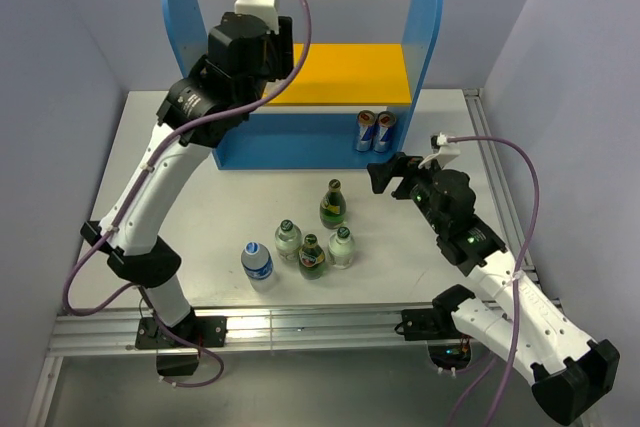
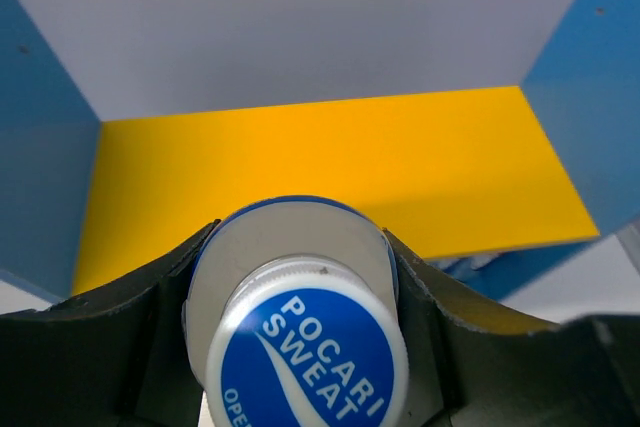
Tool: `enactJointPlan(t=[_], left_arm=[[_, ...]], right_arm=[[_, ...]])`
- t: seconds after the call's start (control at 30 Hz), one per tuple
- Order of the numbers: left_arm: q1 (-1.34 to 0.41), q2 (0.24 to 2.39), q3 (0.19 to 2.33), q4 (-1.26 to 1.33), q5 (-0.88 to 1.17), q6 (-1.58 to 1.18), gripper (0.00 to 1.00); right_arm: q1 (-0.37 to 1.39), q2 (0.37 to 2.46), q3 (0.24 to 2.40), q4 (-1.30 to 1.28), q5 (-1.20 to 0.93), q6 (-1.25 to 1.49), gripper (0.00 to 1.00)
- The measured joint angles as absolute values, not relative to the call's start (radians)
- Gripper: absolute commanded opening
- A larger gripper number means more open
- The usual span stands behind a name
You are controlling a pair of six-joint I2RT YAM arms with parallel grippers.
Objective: Place and organize the beverage onto the shelf
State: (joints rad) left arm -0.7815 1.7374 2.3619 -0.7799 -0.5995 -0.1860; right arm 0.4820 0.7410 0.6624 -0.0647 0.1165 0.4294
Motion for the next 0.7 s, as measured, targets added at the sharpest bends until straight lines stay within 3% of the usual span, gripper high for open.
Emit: enactJointPlan(t=[0.7], left_arm=[[-0.336, 1.885, 2.352, -0.749, -0.413, -0.150, 0.03]], right_arm=[[0.482, 0.720, 0.659, -0.064, 0.126, 0.429, 0.99]])
